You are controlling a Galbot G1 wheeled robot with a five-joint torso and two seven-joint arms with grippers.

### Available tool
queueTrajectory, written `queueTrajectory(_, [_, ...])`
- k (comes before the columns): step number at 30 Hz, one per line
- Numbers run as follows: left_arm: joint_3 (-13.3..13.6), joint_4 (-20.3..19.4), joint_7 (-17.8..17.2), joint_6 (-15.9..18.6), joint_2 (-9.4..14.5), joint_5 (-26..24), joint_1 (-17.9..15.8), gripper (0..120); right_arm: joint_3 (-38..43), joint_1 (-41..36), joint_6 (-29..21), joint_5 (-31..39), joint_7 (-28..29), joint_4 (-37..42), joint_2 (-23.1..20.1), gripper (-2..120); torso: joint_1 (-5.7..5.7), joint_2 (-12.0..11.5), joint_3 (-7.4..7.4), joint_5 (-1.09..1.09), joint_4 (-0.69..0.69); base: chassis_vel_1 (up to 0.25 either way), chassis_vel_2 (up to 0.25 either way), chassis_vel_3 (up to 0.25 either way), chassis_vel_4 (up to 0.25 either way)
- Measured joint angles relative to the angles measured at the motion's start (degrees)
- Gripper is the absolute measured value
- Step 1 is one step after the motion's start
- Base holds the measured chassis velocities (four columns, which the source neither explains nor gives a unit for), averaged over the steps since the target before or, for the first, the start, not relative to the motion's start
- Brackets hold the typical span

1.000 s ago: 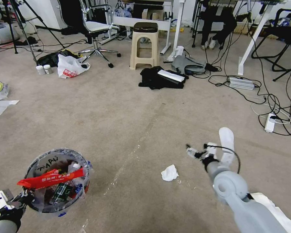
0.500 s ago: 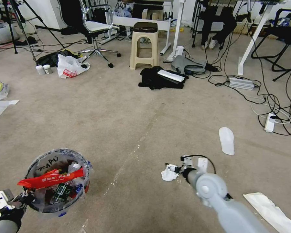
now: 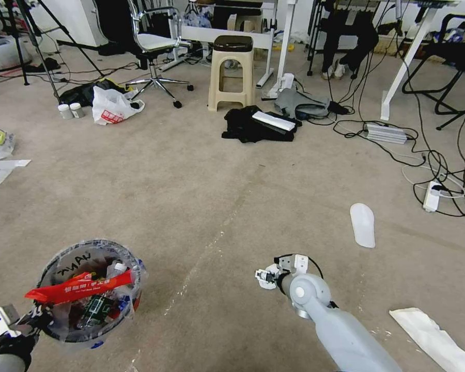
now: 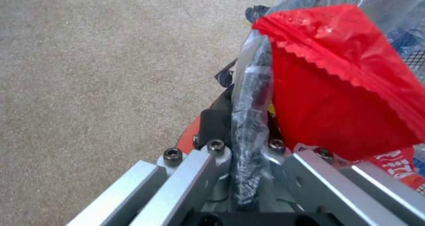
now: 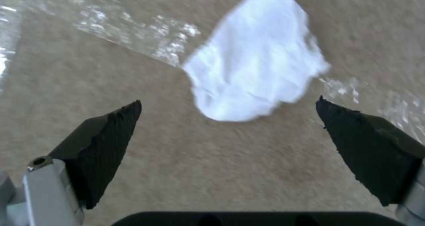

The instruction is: Pick up the trash bin and place the garbage on the floor into it.

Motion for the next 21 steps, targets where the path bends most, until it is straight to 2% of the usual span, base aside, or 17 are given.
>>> queueTrajectory(16, [0.2,0.5,0.0,-0.3,-0.1,0.4,0.0,0,1.0,1.5,2.0,-3.7,-2.1,-6.1,-0.6,100,0.0,0.0,0.0,0.0,0.02,0.0,0.0,0.0,0.0])
queueTrajectory(19, [0.2,0.6,0.1,-0.4,0.0,0.4,0.0,0,1.0,1.7,4.7,-7.0,-5.3,-7.5,-1.5,97,0.0,0.0,0.0,0.0,0.0,0.0,0.0,0.0,0.0])
queueTrajectory(21, [0.2,0.7,0.1,-0.4,0.0,0.4,0.0,0,0.9,1.8,6.3,-8.6,-6.8,-8.2,-1.7,90,0.0,0.0,0.0,0.0,0.0,0.0,0.0,0.0,0.0])
